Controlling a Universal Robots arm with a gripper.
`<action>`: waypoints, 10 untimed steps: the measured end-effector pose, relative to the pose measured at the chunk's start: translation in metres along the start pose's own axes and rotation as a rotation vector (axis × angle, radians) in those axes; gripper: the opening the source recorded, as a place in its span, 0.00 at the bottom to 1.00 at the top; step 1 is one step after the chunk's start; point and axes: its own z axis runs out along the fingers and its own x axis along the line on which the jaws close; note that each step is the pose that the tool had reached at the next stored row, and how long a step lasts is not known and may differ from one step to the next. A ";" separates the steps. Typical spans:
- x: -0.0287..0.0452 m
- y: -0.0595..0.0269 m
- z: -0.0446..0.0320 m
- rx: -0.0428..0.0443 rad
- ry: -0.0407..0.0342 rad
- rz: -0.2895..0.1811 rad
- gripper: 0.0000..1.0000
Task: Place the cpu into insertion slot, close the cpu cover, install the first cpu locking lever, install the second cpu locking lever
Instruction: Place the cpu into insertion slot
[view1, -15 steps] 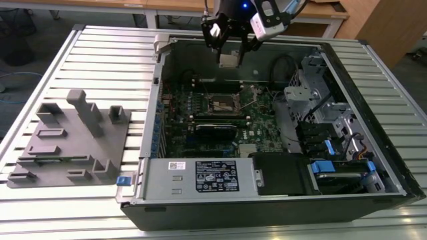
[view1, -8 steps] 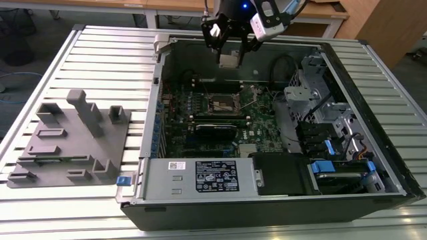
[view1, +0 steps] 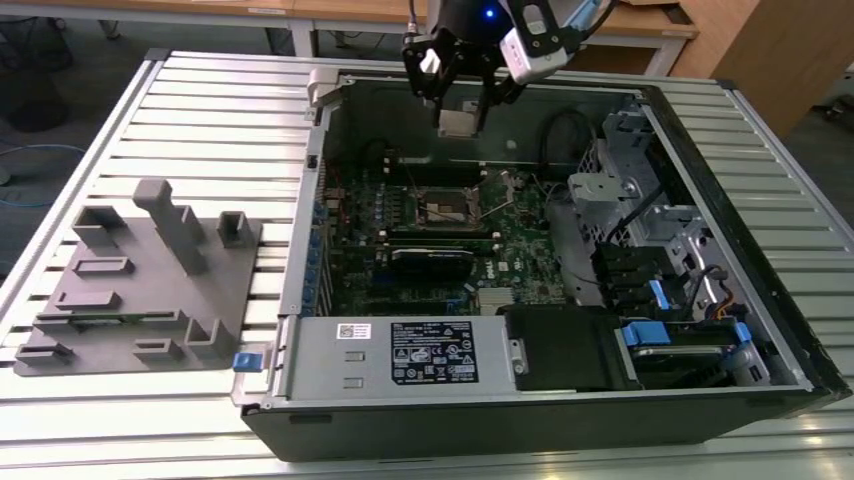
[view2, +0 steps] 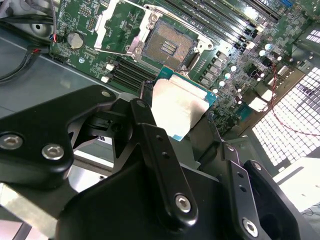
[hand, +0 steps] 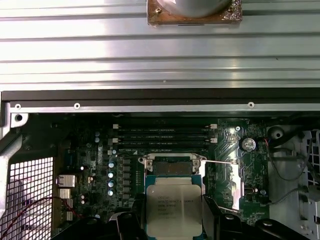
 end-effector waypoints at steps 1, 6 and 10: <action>0.0000 0.0000 0.0005 -0.0004 -0.0002 0.000 0.54; -0.0001 -0.0003 0.0035 0.0000 0.0000 0.000 0.54; -0.0001 -0.0004 0.0042 0.0001 0.0001 0.000 0.54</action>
